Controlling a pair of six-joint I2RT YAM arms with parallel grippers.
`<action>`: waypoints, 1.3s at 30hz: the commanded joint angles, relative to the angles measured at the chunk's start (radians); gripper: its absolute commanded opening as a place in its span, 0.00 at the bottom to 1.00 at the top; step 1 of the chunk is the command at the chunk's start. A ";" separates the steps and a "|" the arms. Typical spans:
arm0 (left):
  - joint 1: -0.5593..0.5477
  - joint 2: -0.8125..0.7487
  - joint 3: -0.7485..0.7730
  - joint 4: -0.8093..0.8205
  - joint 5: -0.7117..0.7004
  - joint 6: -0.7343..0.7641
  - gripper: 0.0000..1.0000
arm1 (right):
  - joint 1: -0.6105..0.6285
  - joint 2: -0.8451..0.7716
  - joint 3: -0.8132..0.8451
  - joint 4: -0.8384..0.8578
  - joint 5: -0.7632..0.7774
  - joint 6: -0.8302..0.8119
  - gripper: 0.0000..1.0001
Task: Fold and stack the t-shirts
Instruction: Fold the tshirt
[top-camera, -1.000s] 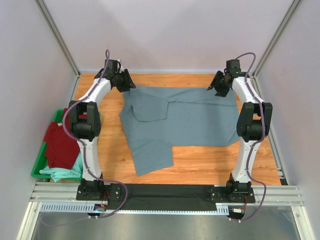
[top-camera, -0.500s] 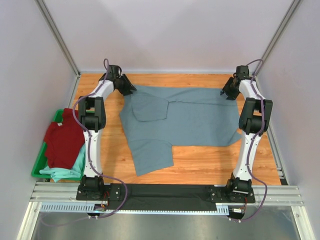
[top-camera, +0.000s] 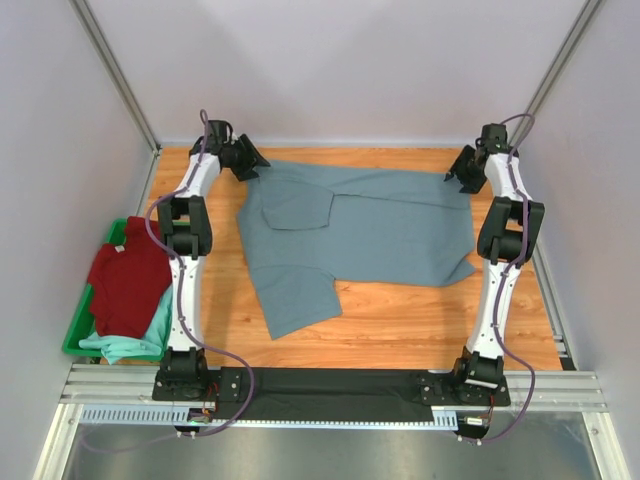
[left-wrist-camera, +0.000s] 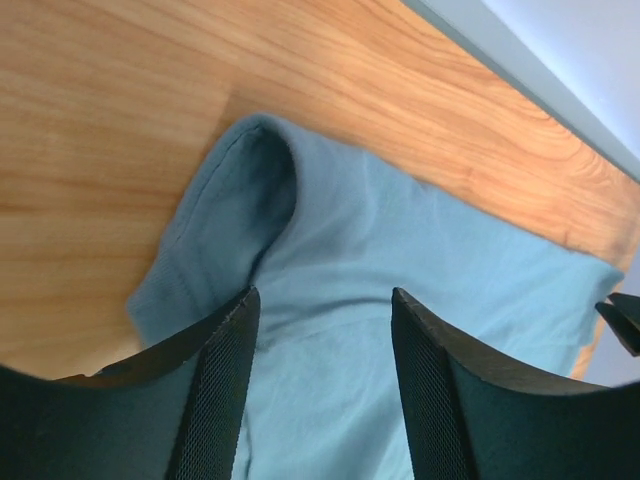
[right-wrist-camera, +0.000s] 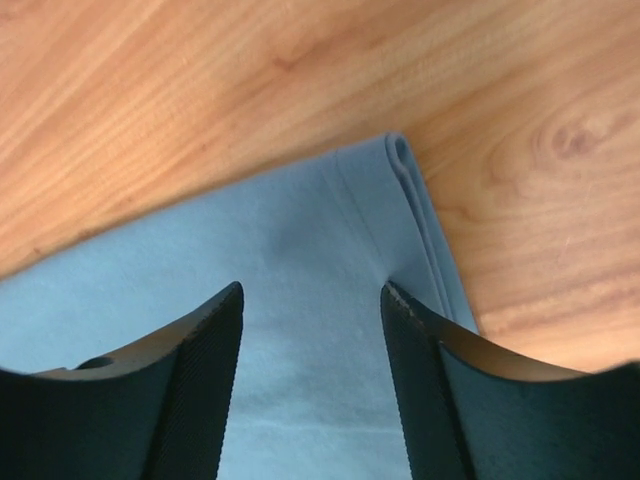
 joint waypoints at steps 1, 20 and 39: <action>0.030 -0.147 -0.012 -0.065 -0.020 0.081 0.63 | -0.002 -0.077 0.058 -0.131 0.014 -0.009 0.60; -0.200 -1.138 -1.206 -0.149 -0.077 0.139 0.47 | -0.090 -0.793 -0.906 0.018 0.046 0.134 0.58; -0.212 -1.682 -1.706 -0.223 -0.086 0.041 0.44 | -0.243 -1.128 -1.337 0.079 -0.063 0.033 0.53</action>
